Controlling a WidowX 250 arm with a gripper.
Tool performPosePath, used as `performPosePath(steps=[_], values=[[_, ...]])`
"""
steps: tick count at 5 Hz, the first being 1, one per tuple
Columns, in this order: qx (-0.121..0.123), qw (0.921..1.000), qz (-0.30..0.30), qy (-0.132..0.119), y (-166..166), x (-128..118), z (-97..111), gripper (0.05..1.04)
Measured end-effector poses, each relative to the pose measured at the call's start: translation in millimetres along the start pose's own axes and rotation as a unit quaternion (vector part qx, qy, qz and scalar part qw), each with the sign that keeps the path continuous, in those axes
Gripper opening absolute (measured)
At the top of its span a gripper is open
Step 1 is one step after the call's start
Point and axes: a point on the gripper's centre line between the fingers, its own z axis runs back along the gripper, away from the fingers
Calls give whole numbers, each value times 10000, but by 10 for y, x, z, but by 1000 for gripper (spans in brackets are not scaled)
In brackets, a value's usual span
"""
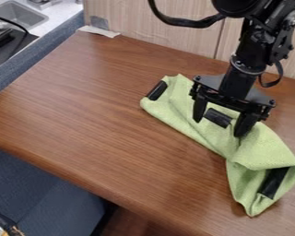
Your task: Unfold cloth from the bottom left to the top right
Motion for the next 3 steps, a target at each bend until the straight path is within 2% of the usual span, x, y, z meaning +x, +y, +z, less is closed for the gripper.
performPosePath(steps=[1,2,3], values=[[36,9998,-87,168,-32,-22,-121,1001],[-73,9998,-150,86,-72,17,-108,1001],[-58,9998,-103,186,-94,-1,-199,967]])
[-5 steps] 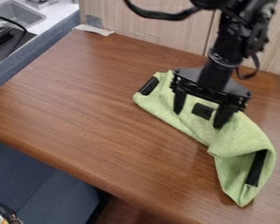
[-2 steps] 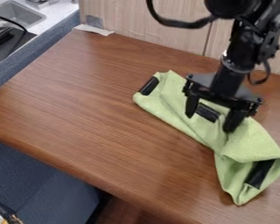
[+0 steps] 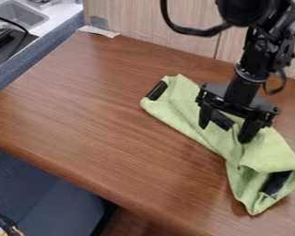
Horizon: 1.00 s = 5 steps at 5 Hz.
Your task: Unfold cloth from the bottom left to the top right
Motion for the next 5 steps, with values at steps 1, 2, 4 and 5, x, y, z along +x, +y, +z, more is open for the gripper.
performPosePath(steps=[1,2,4,5], values=[[110,9998,125,-105,23,21,-3,695],[120,9997,170,-118,19,13,-10,396],[195,9995,212,-93,58,-34,-41,67],[197,9980,440,-400,149,-17,188,55]])
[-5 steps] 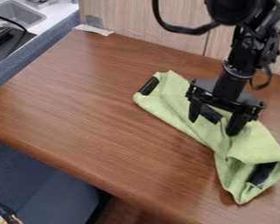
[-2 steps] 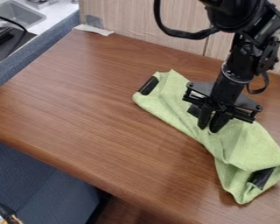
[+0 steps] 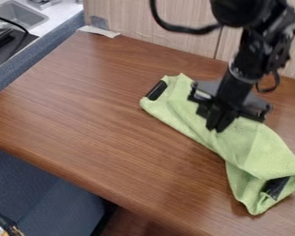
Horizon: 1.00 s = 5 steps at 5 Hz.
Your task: Unfold cloth from the bottom left to the top right
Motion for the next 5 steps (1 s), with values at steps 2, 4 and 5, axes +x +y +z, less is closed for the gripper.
performPosePath(steps=[2,4,5], values=[[-247,9981,205,-522,-39,249,325,55],[-754,9940,-63,-789,-531,627,324,55],[-880,9920,-284,-865,-774,694,274,55]])
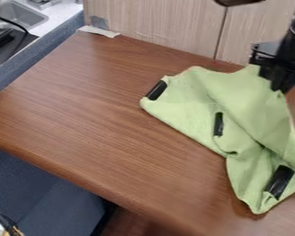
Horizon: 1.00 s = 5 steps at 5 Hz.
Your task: Unfold cloth from the bottom left to the top right
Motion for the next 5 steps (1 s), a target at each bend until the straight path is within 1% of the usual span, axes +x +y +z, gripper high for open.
performPosePath(steps=[1,2,3,4,5], values=[[-97,9998,-99,-116,-167,62,-145,55],[-129,9995,-222,-166,-267,129,-257,55],[-147,9995,-287,-6,-353,139,-445,55],[-122,9992,-365,50,-364,129,-509,55],[-149,9993,-324,146,-348,117,-532,77]])
